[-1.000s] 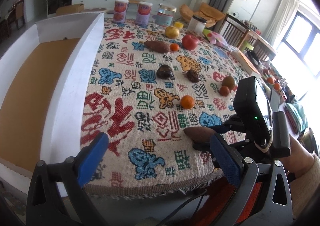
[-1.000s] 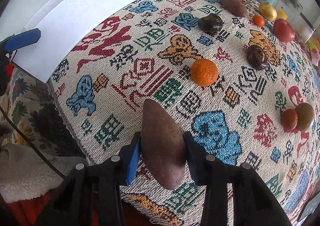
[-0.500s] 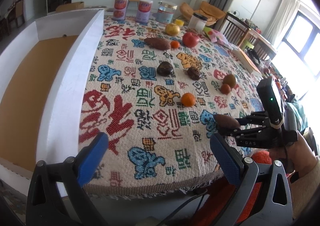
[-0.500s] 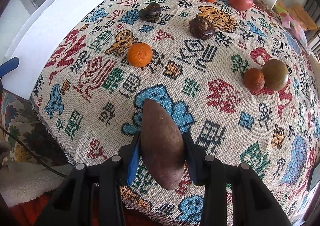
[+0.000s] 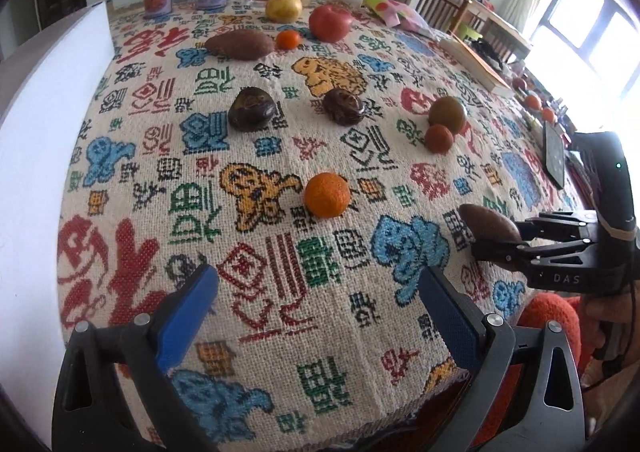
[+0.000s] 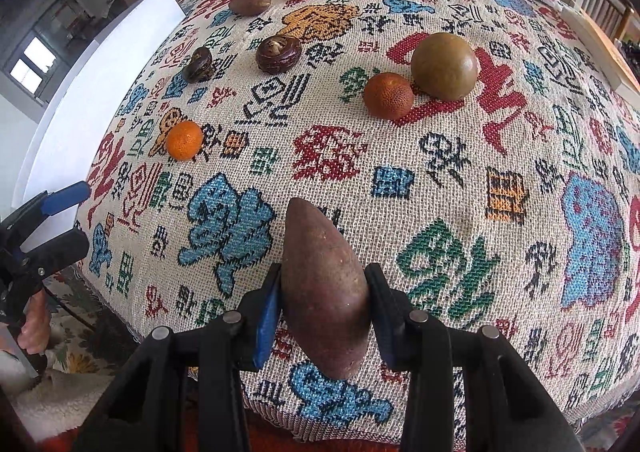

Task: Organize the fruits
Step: 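Lift the sweet potato with the right gripper while the left gripper grasps the mandarin orange, then carry both fruits into the white-walled box and open both grippers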

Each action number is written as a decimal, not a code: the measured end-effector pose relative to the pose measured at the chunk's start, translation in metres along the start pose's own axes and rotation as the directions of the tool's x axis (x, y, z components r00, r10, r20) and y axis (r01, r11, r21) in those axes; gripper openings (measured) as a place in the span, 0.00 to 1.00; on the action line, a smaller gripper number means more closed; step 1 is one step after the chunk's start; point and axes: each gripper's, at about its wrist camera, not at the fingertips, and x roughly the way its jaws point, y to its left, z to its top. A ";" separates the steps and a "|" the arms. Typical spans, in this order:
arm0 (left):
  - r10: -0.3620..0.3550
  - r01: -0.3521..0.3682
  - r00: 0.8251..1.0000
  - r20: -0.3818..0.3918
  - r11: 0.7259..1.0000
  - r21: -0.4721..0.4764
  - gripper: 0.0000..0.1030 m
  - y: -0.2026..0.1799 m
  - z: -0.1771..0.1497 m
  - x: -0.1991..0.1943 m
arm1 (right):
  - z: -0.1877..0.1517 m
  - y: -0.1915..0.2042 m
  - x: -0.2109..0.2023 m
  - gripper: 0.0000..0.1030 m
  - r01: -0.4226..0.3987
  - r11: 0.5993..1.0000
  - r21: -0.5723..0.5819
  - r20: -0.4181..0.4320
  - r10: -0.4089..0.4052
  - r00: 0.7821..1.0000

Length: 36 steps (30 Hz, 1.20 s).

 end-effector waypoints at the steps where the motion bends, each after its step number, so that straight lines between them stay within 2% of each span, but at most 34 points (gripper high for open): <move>1: 0.029 -0.029 1.000 -0.002 0.999 0.025 0.95 -0.004 0.006 0.011 | -0.001 -0.002 -0.001 0.40 0.002 1.000 0.007 0.002 -0.002 1.000; 3: 0.067 -0.065 0.997 -0.027 0.996 0.066 0.68 -0.010 0.014 0.032 | -0.003 -0.007 -0.002 0.40 -0.004 1.000 0.023 0.005 0.003 1.000; 4: 0.072 -0.068 0.996 -0.046 0.995 0.076 0.64 -0.012 0.017 0.041 | -0.004 -0.008 -0.003 0.40 -0.011 0.999 0.033 0.007 0.011 1.000; 7: 0.108 -0.107 0.994 -0.006 0.988 0.115 0.64 -0.021 0.024 0.046 | -0.006 -0.013 -0.004 0.40 -0.034 0.998 0.051 0.006 0.034 0.999; 8: 0.101 -0.100 0.995 -0.003 0.987 0.123 0.48 -0.023 0.025 0.047 | -0.006 -0.014 -0.004 0.40 -0.040 0.998 0.055 0.004 0.040 0.999; 9: 0.115 -0.116 0.993 0.016 0.984 0.132 0.27 -0.025 0.026 0.046 | -0.008 -0.017 -0.006 0.40 -0.045 0.997 0.056 0.000 0.045 0.999; 10: 0.119 -0.121 0.993 0.020 0.983 0.140 0.28 -0.026 0.025 0.046 | -0.007 -0.017 -0.006 0.40 -0.047 0.997 0.058 -0.006 0.047 0.999; 15: 0.056 -0.056 0.998 0.008 0.995 0.085 0.27 -0.020 0.018 0.037 | 0.003 -0.010 0.000 0.40 -0.030 0.999 0.028 -0.056 0.032 0.998; 18: -0.007 0.007 1.000 0.005 1.000 0.026 0.26 -0.013 0.012 0.018 | 0.009 0.002 0.003 0.39 0.010 0.999 -0.041 -0.093 -0.014 0.996; 20: -0.063 0.063 0.998 0.020 0.998 -0.023 0.26 -0.005 0.008 -0.004 | 0.011 0.006 0.003 0.39 0.024 0.999 -0.048 -0.105 -0.029 0.994; 21: -0.091 0.093 0.995 0.032 0.995 -0.046 0.26 0.000 0.005 -0.019 | 0.011 0.005 0.001 0.39 0.006 1.000 -0.029 -0.100 -0.009 0.995; 23: -0.147 0.153 0.987 0.063 0.984 -0.094 0.26 0.012 -0.002 -0.055 | 0.011 0.005 -0.007 0.39 -0.101 0.994 0.047 -0.067 0.104 0.992; 25: -0.190 0.203 0.976 0.102 0.970 -0.133 0.26 0.025 -0.010 -0.097 | 0.013 0.012 -0.020 0.39 -0.243 0.963 0.115 -0.012 0.246 0.969; 28: -0.186 0.217 0.966 0.180 0.961 -0.169 0.26 0.050 -0.018 -0.161 | 0.027 0.048 -0.042 0.39 -0.418 0.900 0.119 0.063 0.414 0.908; 31: -0.061 0.118 0.968 0.243 0.967 -0.226 0.26 0.091 -0.022 -0.207 | 0.054 0.113 -0.062 0.39 -0.535 0.844 0.031 0.098 0.530 0.842; 33: 0.053 0.020 0.967 0.248 0.959 -0.283 0.26 0.124 -0.026 -0.218 | 0.074 0.164 -0.068 0.39 -0.610 0.792 -0.025 0.102 0.609 0.787; 34: 0.112 -0.033 0.967 0.227 0.945 -0.326 0.26 0.146 -0.029 -0.215 | 0.083 0.190 -0.069 0.39 -0.640 0.767 -0.052 0.097 0.642 0.761; 36: 0.187 -0.098 0.966 0.180 0.905 -0.413 0.26 0.186 -0.039 -0.205 | 0.098 0.240 -0.062 0.39 -0.673 0.733 -0.100 0.064 0.680 0.731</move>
